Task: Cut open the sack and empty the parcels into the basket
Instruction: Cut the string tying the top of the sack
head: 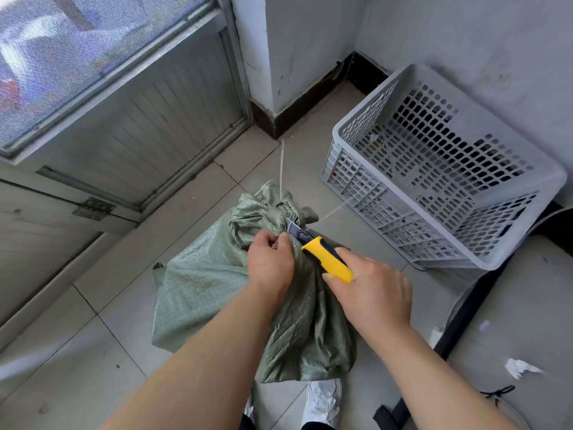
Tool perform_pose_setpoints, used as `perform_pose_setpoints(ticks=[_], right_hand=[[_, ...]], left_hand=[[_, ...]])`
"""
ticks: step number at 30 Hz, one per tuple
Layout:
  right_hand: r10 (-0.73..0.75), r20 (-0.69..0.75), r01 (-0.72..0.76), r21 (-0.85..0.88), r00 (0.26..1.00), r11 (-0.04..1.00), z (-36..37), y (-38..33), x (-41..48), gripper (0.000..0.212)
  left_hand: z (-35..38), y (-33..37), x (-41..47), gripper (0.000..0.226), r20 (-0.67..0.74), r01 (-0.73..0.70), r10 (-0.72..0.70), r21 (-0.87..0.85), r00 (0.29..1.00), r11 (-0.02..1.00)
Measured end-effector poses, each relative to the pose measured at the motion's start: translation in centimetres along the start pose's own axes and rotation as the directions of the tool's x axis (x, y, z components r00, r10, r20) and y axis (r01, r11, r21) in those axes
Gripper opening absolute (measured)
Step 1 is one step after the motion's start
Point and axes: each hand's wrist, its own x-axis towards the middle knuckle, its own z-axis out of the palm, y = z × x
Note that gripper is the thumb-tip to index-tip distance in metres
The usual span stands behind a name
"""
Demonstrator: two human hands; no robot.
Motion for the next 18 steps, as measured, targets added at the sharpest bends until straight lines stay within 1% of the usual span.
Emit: perform_pose_setpoints(ticks=[2,5,7,9,12,14,16,18], right_hand=[[-0.021,0.028,0.021,-0.019,0.999,1.0,0.0,-0.4,0.7,0.04],[-0.041,0.05,0.043,-0.04,0.998,0.998,-0.1,-1.1,1.2,0.032],[-0.043,0.039,0.044,-0.034,0.998,0.998,0.0,-1.2,1.1,0.033],[-0.031,0.018,0.032,-0.02,0.999,0.999,-0.1,-0.8,0.8,0.039],[0.0,0.018,0.0,0.005,1.0,1.0,-0.3,-0.2,0.4,0.046],[-0.003,0.028,0.003,-0.005,1.0,1.0,-0.3,-0.2,0.7,0.04],[-0.025,0.05,0.027,-0.036,0.998,0.999,-0.3,-0.6,1.1,0.035],[-0.04,0.066,0.043,-0.052,0.997,0.998,-0.3,-1.0,1.4,0.033]], left_hand=[[0.0,-0.2,-0.1,0.032,-0.019,0.012,-0.012,-0.007,1.0,1.0],[-0.4,-0.3,0.3,0.031,-0.049,0.001,0.0,0.027,0.999,1.0],[-0.7,-0.2,0.8,0.029,-0.051,-0.01,0.014,0.066,0.999,0.998],[-0.8,0.1,1.4,0.027,-0.031,-0.029,0.033,0.099,0.999,0.995],[-0.5,0.3,1.0,0.025,-0.014,-0.095,0.099,0.172,0.995,0.981],[0.1,0.0,0.1,0.027,-0.026,-0.123,0.13,0.183,0.991,0.975],[0.3,-0.4,-0.2,0.027,-0.058,-0.122,0.134,0.177,0.989,0.977],[0.0,-0.5,0.1,0.024,-0.072,-0.135,0.152,0.194,0.986,0.972]])
